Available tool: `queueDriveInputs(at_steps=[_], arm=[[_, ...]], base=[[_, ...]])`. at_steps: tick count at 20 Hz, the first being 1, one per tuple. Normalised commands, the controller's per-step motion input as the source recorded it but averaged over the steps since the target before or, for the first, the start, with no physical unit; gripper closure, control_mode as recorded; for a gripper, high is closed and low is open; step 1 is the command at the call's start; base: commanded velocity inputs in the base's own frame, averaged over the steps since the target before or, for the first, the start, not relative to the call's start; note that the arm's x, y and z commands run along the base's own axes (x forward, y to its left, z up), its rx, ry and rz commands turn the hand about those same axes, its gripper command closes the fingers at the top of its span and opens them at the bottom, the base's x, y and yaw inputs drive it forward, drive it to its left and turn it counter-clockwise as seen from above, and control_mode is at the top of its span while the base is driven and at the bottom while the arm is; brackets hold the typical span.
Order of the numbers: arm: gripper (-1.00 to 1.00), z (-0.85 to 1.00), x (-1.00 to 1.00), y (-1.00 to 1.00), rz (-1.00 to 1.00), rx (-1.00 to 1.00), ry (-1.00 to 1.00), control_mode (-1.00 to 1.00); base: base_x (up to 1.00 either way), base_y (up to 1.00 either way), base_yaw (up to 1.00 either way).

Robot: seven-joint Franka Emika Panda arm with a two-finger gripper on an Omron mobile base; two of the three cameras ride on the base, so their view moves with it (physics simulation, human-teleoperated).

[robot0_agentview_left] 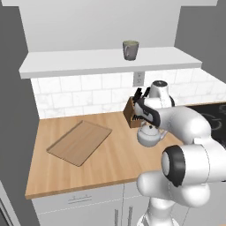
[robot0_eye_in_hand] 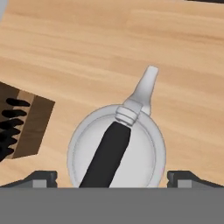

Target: Pick the kettle from the counter and place it on the tray. Then pick the mug from the cabinet and place it on the tray. Then close the cabinet doors.

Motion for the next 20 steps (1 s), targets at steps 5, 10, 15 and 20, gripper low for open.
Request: queueDriveInputs(at_steps=[5,10,15,20], arm=[[-1.00,-0.09,0.16,0.00,-0.02,0.01,0.00,-1.00],[-1.00,-0.10,0.14,0.00,-0.01,0.01,0.00,-1.00],[-1.00,-0.07,0.05,0.00,0.00,0.00,0.00,-1.00],[-1.00,-0.04,0.02,0.00,0.00,0.00,0.00,-1.00]], base=[[0.00,0.00,0.00],[0.00,0.00,0.00],[0.00,0.00,0.00],[0.00,0.00,0.00]])
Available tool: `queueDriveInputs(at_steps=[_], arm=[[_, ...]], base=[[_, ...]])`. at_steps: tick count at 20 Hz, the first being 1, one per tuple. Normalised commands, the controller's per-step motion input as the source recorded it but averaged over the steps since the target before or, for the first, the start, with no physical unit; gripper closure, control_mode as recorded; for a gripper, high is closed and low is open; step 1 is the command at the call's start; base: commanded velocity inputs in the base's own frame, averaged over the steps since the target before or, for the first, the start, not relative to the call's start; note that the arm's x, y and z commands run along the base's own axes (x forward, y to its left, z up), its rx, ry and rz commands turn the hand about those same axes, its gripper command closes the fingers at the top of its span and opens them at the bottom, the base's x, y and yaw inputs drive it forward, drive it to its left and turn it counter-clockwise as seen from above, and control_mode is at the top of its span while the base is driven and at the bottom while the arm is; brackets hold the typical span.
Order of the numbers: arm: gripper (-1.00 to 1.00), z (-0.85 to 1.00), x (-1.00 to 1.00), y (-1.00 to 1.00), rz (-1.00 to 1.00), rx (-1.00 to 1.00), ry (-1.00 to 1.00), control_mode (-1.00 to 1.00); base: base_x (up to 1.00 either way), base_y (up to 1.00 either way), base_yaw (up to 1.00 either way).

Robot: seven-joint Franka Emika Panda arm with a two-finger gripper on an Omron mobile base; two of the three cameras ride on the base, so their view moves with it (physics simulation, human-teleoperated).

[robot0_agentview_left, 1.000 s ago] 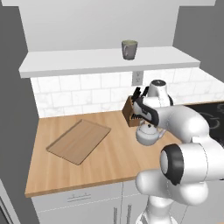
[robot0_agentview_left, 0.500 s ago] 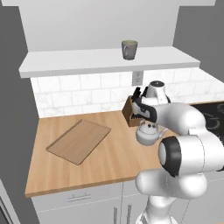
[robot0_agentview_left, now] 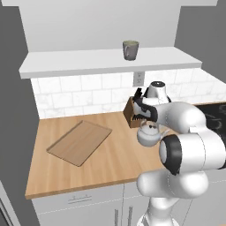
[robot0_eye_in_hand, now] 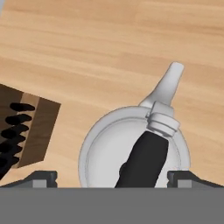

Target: Pick the kettle from the counter and place it on the tray. Then pick the mug from the cabinet and place it on the tray. Then close the cabinet doors.

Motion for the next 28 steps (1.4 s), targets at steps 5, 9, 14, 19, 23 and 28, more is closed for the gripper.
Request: queueDriveInputs(at_steps=[5,9,14,19,23,28], arm=[[1.00,-0.12,0.03,0.00,0.00,0.00,0.00,-1.00],[1.00,-0.01,0.00,0.00,0.00,-0.01,0.00,-1.00],[1.00,0.00,0.05,0.02,0.00,0.01,0.00,-1.00],[1.00,0.04,0.01,0.63,0.17,0.06,0.03,-1.00],[1.00,0.26,0.00,0.96,0.30,0.07,0.06,-1.00],[1.00,0.15,0.00,0.75,0.22,-0.01,0.14,-1.00]], base=[[0.00,0.00,0.00],[0.00,0.00,0.00],[0.00,0.00,0.00],[0.00,0.00,0.00],[0.00,0.00,0.00],[0.00,0.00,0.00]])
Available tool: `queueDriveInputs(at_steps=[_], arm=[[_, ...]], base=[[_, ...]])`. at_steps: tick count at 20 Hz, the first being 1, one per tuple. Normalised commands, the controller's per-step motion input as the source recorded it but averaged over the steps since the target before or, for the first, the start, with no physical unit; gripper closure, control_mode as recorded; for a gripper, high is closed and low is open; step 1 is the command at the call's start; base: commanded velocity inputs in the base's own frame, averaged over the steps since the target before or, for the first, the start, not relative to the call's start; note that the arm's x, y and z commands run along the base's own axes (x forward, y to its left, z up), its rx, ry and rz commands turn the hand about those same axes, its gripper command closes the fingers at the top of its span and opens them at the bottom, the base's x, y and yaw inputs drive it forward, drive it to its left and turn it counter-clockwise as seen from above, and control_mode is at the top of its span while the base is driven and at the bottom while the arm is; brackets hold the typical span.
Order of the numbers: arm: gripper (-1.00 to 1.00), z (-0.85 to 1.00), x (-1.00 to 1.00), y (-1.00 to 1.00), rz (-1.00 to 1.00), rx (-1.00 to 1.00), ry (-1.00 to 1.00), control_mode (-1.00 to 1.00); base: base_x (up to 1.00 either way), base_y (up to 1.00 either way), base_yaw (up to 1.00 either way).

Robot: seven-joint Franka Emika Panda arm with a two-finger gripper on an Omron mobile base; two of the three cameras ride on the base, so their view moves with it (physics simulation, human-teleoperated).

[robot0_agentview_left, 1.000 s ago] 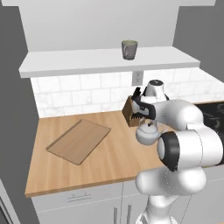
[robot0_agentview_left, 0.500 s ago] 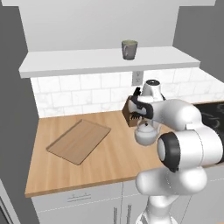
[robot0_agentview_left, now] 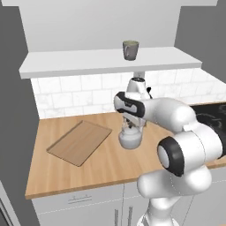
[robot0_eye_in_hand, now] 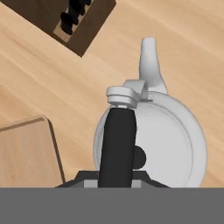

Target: Pick the kettle from the counter and place it on the tray. Then pick the mug from the cabinet and place it on the tray. Then close the cabinet doors.

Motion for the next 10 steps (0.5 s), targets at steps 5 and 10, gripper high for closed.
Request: queueDriveInputs(at_steps=[5,10], arm=[[1.00,0.00,0.00,0.41,0.12,0.00,-0.01,-1.00],[1.00,0.01,0.00,0.88,0.09,0.00,-0.26,-1.00]], base=[[0.00,0.00,0.00],[0.00,0.00,0.00]])
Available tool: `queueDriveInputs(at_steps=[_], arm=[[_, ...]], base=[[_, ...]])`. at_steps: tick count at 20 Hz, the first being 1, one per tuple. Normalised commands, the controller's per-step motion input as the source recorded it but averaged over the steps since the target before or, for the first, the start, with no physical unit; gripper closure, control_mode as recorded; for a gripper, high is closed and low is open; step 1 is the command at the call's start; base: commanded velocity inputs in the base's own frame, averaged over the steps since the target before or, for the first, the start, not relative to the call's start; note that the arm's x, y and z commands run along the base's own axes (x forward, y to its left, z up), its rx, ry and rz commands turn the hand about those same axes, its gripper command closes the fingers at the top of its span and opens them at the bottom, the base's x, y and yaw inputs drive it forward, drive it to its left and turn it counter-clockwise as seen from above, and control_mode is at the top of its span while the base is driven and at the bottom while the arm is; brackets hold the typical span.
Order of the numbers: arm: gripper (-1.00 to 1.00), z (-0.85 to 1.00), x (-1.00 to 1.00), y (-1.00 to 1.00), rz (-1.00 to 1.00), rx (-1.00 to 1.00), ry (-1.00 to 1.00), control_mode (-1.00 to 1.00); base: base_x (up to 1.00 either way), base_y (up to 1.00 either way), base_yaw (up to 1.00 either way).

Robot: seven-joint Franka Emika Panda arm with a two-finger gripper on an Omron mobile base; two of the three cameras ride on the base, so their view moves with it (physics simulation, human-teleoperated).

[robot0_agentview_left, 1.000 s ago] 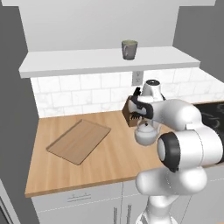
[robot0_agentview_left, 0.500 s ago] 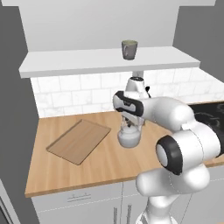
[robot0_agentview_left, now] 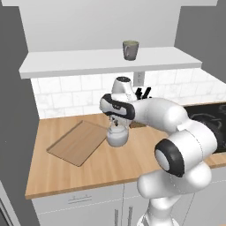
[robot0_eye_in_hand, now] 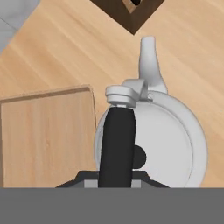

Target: Pick the kettle from the counter and place it on the tray. Then pick the mug from the cabinet and place it on the tray. Then close the cabinet doors.

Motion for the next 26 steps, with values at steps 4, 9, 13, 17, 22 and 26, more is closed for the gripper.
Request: queueDriveInputs(at_steps=[4,9,13,17,22,26], arm=[[1.00,0.01,0.04,0.86,0.00,0.00,-0.36,-1.00],[1.00,0.00,0.26,0.48,0.00,0.01,-0.18,-1.00],[1.00,0.00,0.51,0.16,0.00,0.03,0.00,-1.00],[1.00,-0.03,0.54,0.13,0.00,0.00,0.00,-1.00],[1.00,0.07,0.16,0.26,0.00,0.01,-0.12,-1.00],[1.00,0.17,0.00,0.35,0.00,0.01,-0.27,-1.00]], base=[[0.00,0.00,0.00],[0.00,0.00,0.00],[0.00,0.00,0.00],[0.00,0.00,0.00],[0.00,0.00,0.00],[0.00,0.00,0.00]])
